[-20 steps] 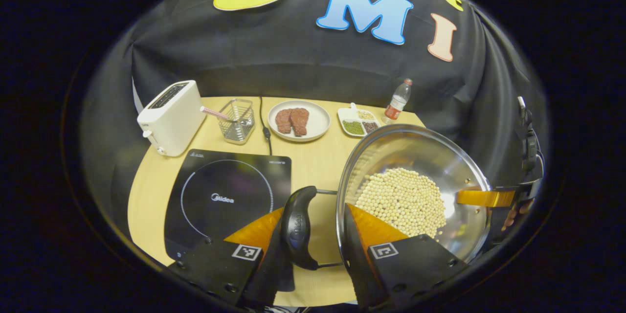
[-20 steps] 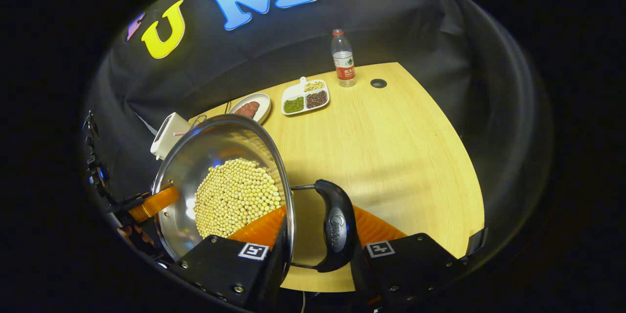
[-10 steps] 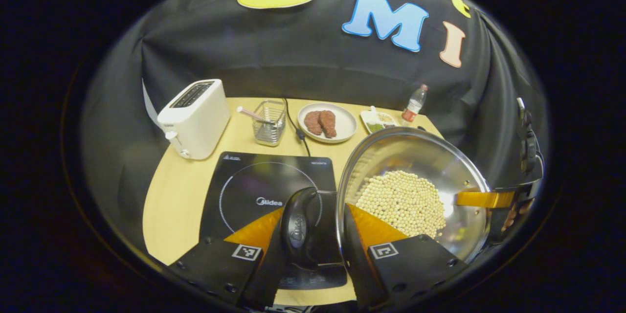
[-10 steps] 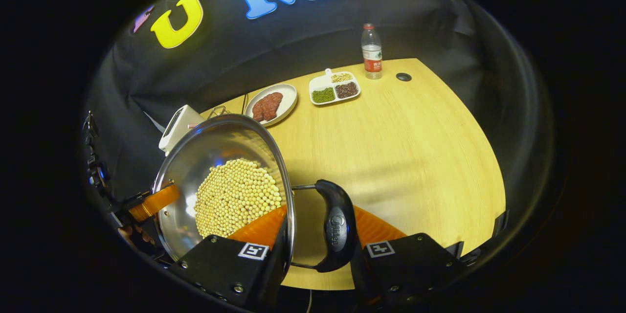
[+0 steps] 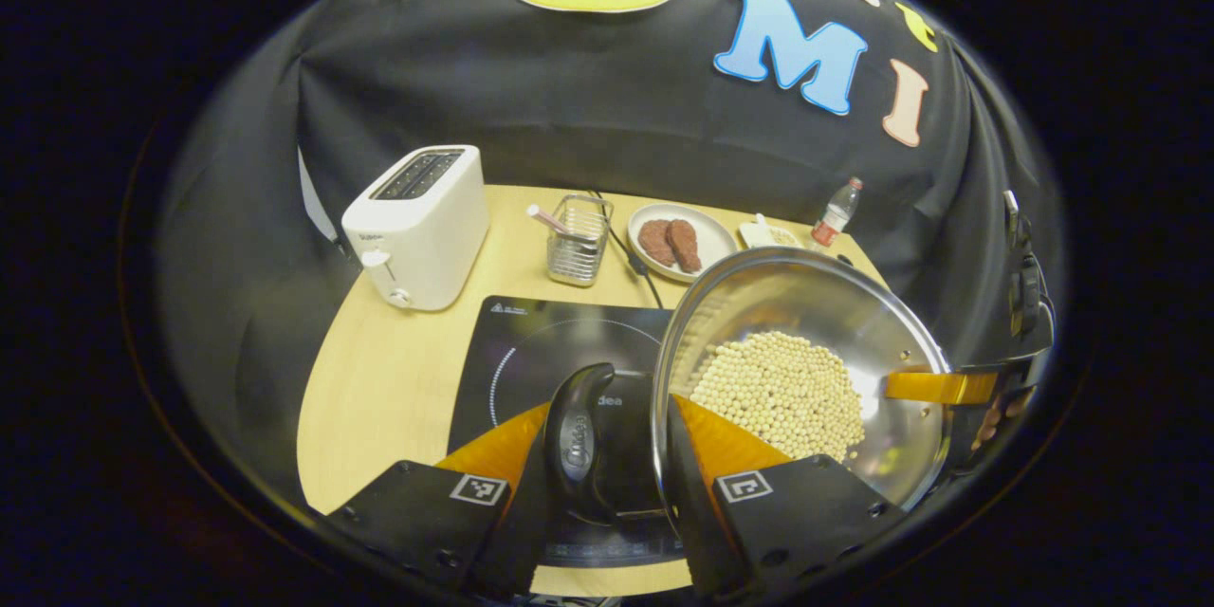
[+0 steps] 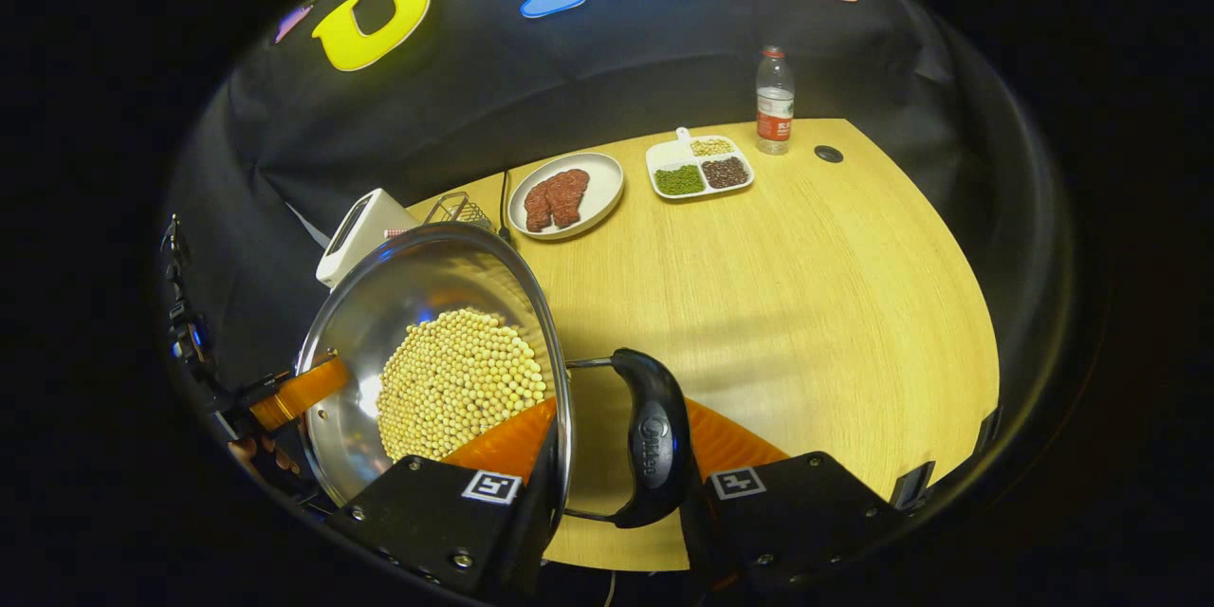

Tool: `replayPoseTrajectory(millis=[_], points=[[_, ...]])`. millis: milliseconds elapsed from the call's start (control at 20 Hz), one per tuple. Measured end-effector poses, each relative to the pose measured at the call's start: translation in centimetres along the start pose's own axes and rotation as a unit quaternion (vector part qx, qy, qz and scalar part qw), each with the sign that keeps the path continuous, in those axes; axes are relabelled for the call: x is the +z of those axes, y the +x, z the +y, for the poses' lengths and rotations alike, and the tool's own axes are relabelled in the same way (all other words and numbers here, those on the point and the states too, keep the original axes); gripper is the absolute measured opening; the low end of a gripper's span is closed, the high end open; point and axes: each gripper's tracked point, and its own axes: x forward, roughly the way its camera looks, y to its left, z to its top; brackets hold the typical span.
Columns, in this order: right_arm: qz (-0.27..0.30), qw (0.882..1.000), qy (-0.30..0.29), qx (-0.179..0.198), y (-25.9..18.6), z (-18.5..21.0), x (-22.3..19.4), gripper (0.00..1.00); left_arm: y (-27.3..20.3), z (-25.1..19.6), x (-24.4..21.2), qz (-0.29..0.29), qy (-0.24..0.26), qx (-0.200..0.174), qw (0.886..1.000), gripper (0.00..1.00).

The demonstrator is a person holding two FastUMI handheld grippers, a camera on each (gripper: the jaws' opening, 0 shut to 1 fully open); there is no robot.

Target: First push the handle of the pot to place it horizontally, then grasp the pot with both hands and set it on the induction cooktop.

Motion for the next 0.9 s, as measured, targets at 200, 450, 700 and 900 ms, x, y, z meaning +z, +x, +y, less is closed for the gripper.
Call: replayPoseTrajectory(millis=[200,450,700,900], points=[[-0.001,1.0,-0.001,0.001,-0.1,-0.1,0.2,0.58,0.1,-0.2,-0.2,0.002,-0.003,0.001,1.0,0.63],[0.009,1.0,0.002,0.003,-0.3,-0.7,0.7,0.58,0.1,-0.3,-0.1,0.009,-0.003,0.003,1.0,0.66],[0.018,1.0,0.007,0.001,-1.6,-1.2,1.6,0.58,-0.1,-0.3,0.0,0.019,-0.005,0.005,1.0,0.66],[0.02,1.0,0.001,-0.001,-1.9,-1.2,2.6,0.58,0.1,-0.6,-0.5,0.027,-0.016,0.004,1.0,0.66]])
